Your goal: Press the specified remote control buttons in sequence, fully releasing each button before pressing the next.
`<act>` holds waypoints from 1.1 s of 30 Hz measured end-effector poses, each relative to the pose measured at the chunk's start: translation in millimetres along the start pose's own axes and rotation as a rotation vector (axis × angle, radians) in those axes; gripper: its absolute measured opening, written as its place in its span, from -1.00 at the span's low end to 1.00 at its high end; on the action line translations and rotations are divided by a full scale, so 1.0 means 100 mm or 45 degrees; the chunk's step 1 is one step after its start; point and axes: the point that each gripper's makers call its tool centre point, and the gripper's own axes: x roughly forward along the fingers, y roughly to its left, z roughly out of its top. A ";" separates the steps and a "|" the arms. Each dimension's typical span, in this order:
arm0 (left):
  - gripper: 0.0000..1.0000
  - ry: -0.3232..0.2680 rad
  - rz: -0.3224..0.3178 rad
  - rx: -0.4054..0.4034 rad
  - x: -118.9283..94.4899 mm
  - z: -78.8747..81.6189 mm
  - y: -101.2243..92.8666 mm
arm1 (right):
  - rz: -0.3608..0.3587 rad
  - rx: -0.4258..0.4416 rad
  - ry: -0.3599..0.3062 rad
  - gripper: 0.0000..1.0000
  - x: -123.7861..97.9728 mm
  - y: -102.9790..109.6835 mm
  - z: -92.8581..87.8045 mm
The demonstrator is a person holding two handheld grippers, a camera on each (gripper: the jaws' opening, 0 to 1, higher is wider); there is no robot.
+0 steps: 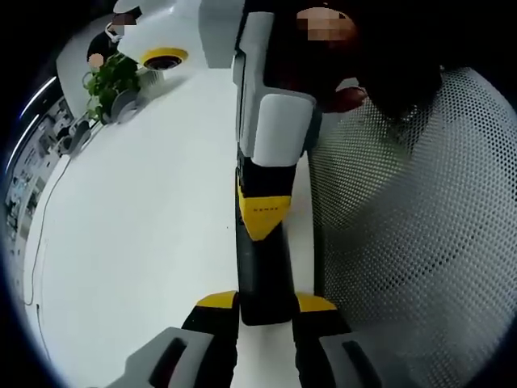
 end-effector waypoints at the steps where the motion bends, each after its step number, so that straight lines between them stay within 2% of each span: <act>1: -0.49 -0.001 0.001 0.000 0.00 0.00 0.00 | 0.002 0.000 -0.002 -1.00 0.00 0.00 0.00; 6: -0.49 -0.008 0.006 -0.001 -0.01 0.00 0.00 | 0.020 0.029 0.015 -1.00 -0.02 0.00 -0.02; 10: -0.49 -0.007 0.006 -0.002 -0.01 0.00 0.00 | 0.074 0.036 -0.019 -1.00 -0.03 0.08 0.03; 18: -0.49 -0.007 0.006 -0.004 -0.01 0.00 0.00 | 0.089 0.018 -0.003 -1.00 0.01 0.12 0.01; 30: -0.49 -0.006 0.004 -0.007 0.00 0.00 0.00 | 0.079 0.024 -0.002 -1.00 0.04 0.08 0.01; 33: -0.49 -0.005 0.003 -0.005 0.00 0.01 0.00 | 0.042 0.017 -0.010 -1.00 0.04 0.10 0.01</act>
